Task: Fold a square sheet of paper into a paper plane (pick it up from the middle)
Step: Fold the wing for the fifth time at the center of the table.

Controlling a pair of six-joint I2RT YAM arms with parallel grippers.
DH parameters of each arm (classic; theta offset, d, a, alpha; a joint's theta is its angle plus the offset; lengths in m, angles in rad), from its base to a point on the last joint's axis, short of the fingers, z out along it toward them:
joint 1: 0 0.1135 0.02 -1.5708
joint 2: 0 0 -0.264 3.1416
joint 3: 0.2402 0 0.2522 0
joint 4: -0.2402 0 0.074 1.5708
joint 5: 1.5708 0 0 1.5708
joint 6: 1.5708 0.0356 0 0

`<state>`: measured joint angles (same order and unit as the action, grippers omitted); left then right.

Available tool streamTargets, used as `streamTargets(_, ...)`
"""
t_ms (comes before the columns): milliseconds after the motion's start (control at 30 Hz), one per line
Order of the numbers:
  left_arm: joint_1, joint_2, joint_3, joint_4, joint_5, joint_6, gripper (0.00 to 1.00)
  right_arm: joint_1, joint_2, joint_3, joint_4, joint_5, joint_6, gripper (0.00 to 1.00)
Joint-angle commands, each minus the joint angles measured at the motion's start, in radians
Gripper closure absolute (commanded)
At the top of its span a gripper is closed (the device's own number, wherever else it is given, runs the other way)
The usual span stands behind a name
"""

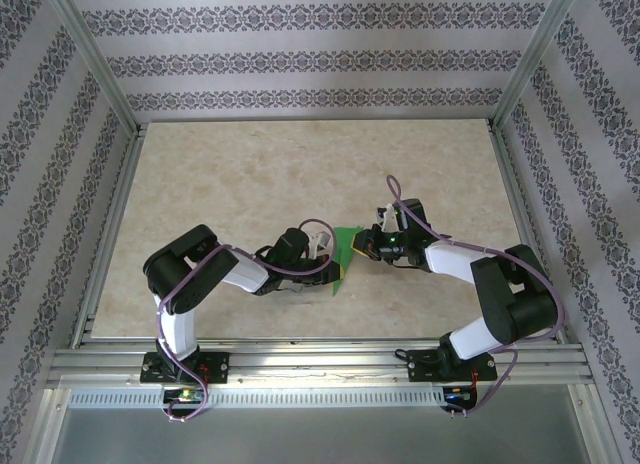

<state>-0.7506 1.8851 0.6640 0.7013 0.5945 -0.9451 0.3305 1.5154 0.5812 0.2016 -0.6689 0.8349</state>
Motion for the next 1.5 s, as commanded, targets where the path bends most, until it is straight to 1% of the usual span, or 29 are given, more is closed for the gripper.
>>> streamTargets(0,0.013,0.019,-0.027,0.108,-0.007,-0.065,1.00,0.016,0.023,-0.011,0.083,-0.045,0.019,0.89)
streamTargets(100,0.014,0.034,-0.052,0.189,-0.007,-0.110,1.00,0.019,0.043,-0.010,0.110,-0.054,0.024,0.89)
streamTargets(267,0.016,0.057,-0.073,0.273,-0.006,-0.156,1.00,0.019,0.074,-0.010,0.146,-0.066,0.034,0.89)
streamTargets(500,0.022,0.065,-0.124,0.373,-0.032,-0.223,1.00,0.018,0.074,-0.023,0.176,-0.077,0.034,0.89)
streamTargets(667,0.030,0.050,-0.156,0.379,-0.069,-0.263,1.00,0.020,0.084,-0.015,0.185,-0.107,0.023,0.89)
streamTargets(833,0.033,0.046,-0.159,0.353,-0.072,-0.272,1.00,0.028,0.101,0.003,0.183,-0.127,0.013,0.89)
streamTargets(1167,0.044,0.082,-0.208,0.465,-0.101,-0.336,1.00,0.056,0.185,0.057,0.192,-0.157,-0.001,0.89)
streamTargets(1467,0.051,0.086,-0.219,0.461,-0.105,-0.360,1.00,0.065,0.221,0.095,0.200,-0.173,0.003,0.88)
